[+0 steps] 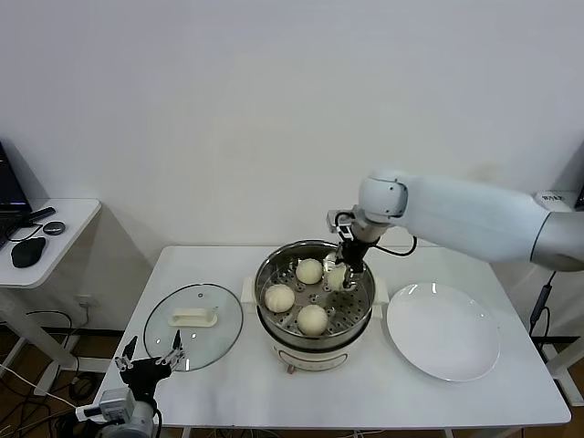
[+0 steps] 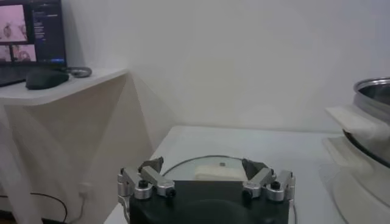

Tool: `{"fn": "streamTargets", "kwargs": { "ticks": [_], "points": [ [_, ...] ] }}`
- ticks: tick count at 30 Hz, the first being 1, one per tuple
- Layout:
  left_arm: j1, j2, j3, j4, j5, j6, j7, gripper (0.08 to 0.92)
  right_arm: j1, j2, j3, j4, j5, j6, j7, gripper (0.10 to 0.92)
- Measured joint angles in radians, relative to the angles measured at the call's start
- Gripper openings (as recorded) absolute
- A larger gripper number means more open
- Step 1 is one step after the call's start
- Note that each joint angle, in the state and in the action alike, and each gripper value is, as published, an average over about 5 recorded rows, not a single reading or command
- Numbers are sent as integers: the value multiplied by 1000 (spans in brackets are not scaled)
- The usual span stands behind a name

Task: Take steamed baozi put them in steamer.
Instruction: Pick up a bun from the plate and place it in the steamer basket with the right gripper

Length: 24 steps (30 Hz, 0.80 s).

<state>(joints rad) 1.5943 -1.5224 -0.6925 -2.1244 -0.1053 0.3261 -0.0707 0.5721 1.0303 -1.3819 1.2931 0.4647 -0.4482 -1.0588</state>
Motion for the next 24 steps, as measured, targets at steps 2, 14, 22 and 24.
{"fn": "streamTargets", "kwargs": {
  "ticks": [2, 14, 22, 24],
  "points": [
    [-2, -1, 0, 3, 0, 0, 0, 823, -11, 1, -1, -2, -7, -3, 4, 535],
    [-6, -7, 4, 10, 0, 1, 2, 823, -47, -6, 4, 6, -33, -17, 21, 605],
    [-2, -14, 6, 3, 4, 1, 4, 823, -35, -34, 22, 26, -34, -20, 27, 801],
    [0, -17, 7, 0, 5, 2, 4, 823, -31, -48, 33, 34, -32, -20, 30, 818]
  ]
}}
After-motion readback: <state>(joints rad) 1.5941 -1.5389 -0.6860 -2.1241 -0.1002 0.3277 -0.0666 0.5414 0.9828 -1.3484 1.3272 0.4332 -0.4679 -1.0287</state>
